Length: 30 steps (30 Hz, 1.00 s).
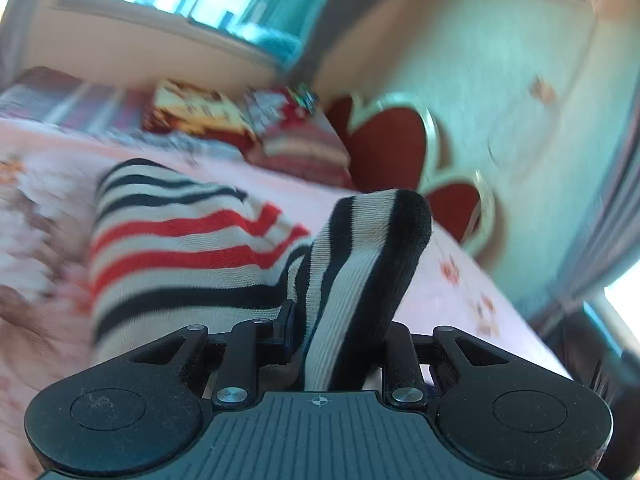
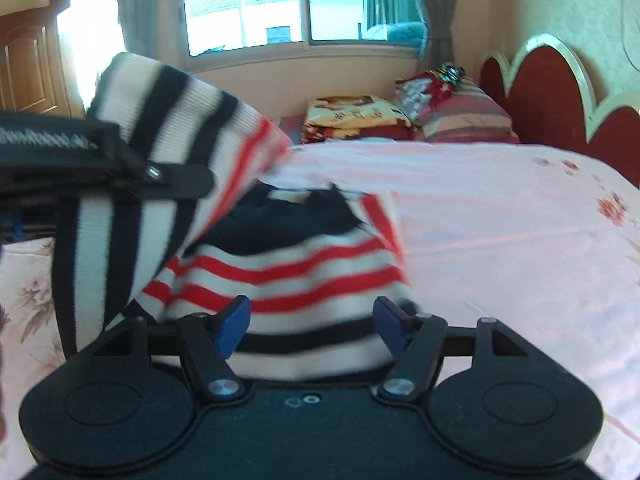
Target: Fold small clothes
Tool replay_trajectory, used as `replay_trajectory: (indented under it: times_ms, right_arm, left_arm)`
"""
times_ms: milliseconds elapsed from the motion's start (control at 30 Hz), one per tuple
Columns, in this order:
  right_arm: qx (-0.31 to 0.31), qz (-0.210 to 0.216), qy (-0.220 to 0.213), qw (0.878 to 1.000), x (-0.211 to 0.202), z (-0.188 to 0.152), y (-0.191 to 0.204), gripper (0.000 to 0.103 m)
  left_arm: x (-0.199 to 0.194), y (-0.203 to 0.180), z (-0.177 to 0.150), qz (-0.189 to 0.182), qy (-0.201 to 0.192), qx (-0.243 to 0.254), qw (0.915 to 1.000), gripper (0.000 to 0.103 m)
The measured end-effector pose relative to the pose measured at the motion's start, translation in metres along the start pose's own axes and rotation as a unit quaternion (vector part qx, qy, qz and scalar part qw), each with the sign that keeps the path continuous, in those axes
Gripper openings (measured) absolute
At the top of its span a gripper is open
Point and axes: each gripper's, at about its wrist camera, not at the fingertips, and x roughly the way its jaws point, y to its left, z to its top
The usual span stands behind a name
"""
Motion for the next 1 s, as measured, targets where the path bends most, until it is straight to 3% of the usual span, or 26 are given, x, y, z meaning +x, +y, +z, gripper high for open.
replay_trajectory:
  times_ms: [67, 133, 200, 233, 267, 400, 533, 600, 700, 800, 900, 1000]
  right_arm:
    - [0.025, 0.007, 0.013, 1.0, -0.002, -0.007, -0.019, 0.067]
    - [0.043, 0.02, 0.019, 0.999, -0.006, -0.011, -0.03, 0.067]
    - [0.055, 0.038, 0.022, 0.998, -0.01, -0.014, -0.037, 0.067]
    - [0.061, 0.051, 0.026, 0.997, -0.012, -0.014, -0.039, 0.067]
    - [0.064, 0.063, 0.031, 0.995, -0.013, -0.014, -0.04, 0.067]
    - [0.078, 0.094, 0.033, 0.992, -0.025, -0.01, -0.044, 0.072]
    - [0.099, 0.136, 0.039, 0.985, -0.034, -0.005, -0.047, 0.079]
    - [0.106, 0.143, 0.039, 0.983, -0.036, -0.004, -0.045, 0.08]
    - [0.114, 0.153, 0.045, 0.981, -0.026, -0.001, -0.041, 0.08]
    - [0.142, 0.164, 0.049, 0.975, -0.005, 0.007, -0.037, 0.079]
    - [0.169, 0.158, 0.061, 0.971, 0.021, 0.014, -0.036, 0.079]
    - [0.156, 0.132, 0.068, 0.977, 0.04, 0.017, -0.032, 0.063]
  left_arm:
    - [0.02, -0.015, -0.015, 0.015, 0.039, 0.017, 0.999, 0.025]
    - [0.019, -0.02, -0.022, 0.031, 0.045, 0.018, 0.9984, 0.027]
    - [0.008, -0.023, -0.015, 0.028, 0.044, 0.013, 0.9986, 0.049]
    - [0.003, -0.027, -0.009, 0.018, 0.045, 0.012, 0.9988, 0.085]
    - [-0.006, -0.031, -0.005, 0.017, 0.039, 0.012, 0.999, 0.103]
    - [-0.049, -0.041, 0.005, 0.018, -0.016, 0.031, 0.9992, 0.103]
    - [-0.068, -0.003, 0.007, 0.1, -0.048, -0.002, 0.9938, 0.103]
    - [-0.068, 0.022, 0.0, 0.14, -0.038, -0.027, 0.989, 0.103]
    - [-0.053, 0.047, -0.029, 0.176, -0.001, -0.017, 0.9843, 0.103]
    - [-0.032, 0.047, -0.052, 0.165, 0.041, -0.009, 0.9854, 0.103]
    - [-0.023, 0.039, -0.067, 0.168, 0.047, 0.015, 0.9847, 0.103]
    - [-0.023, 0.039, -0.068, 0.168, 0.04, 0.011, 0.9849, 0.103]
